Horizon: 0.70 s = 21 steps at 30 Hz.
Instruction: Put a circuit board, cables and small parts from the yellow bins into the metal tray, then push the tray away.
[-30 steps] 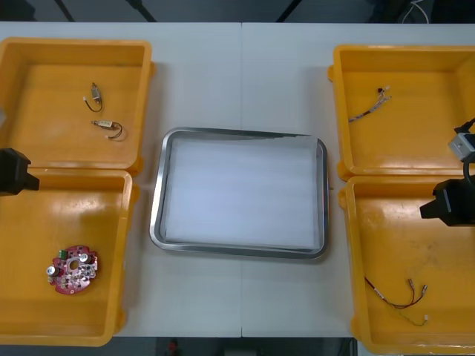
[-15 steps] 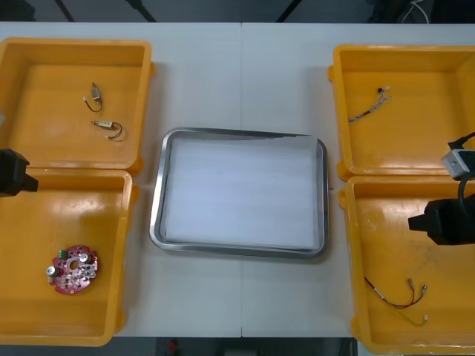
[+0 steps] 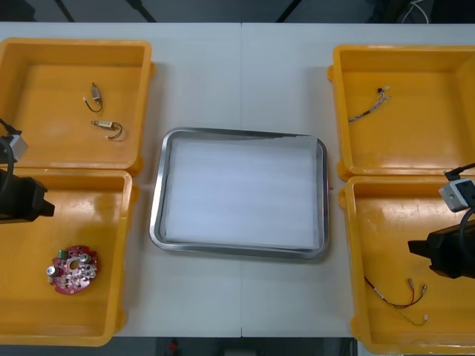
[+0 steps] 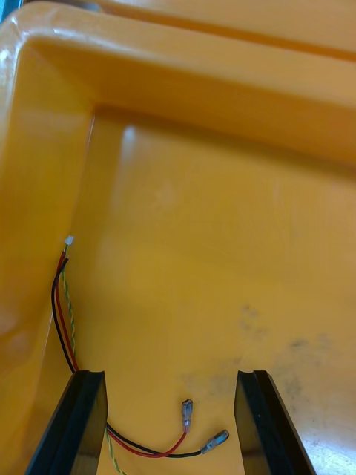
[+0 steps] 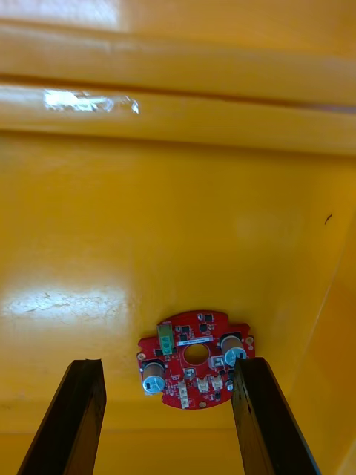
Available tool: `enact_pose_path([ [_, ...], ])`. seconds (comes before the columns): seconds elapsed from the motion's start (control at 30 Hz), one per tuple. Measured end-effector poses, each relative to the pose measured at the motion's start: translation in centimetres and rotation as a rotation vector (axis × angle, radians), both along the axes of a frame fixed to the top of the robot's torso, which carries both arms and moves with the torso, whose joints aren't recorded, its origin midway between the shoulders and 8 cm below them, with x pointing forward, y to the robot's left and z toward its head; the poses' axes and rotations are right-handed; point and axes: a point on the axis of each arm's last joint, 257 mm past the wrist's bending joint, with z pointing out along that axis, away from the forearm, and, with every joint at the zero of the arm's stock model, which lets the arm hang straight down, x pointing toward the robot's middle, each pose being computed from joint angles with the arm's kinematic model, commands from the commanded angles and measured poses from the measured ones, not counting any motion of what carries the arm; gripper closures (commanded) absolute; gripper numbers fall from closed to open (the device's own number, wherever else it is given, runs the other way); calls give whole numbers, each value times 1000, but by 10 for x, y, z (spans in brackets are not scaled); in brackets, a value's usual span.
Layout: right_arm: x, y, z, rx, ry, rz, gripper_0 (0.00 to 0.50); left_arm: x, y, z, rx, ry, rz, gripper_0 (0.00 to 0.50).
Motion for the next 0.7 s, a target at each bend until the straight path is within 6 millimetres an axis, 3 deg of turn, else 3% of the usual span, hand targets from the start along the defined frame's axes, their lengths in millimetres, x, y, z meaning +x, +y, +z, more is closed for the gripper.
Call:
enact_pose_path([
  [0.23,-9,1,-11,-48,-50,96,0,-6,-19,-25,-25,16,-44,0],
  [0.7,-11,47,-39,51,-107,154,0,-10,-27,-46,-2,14,-83,0],
])
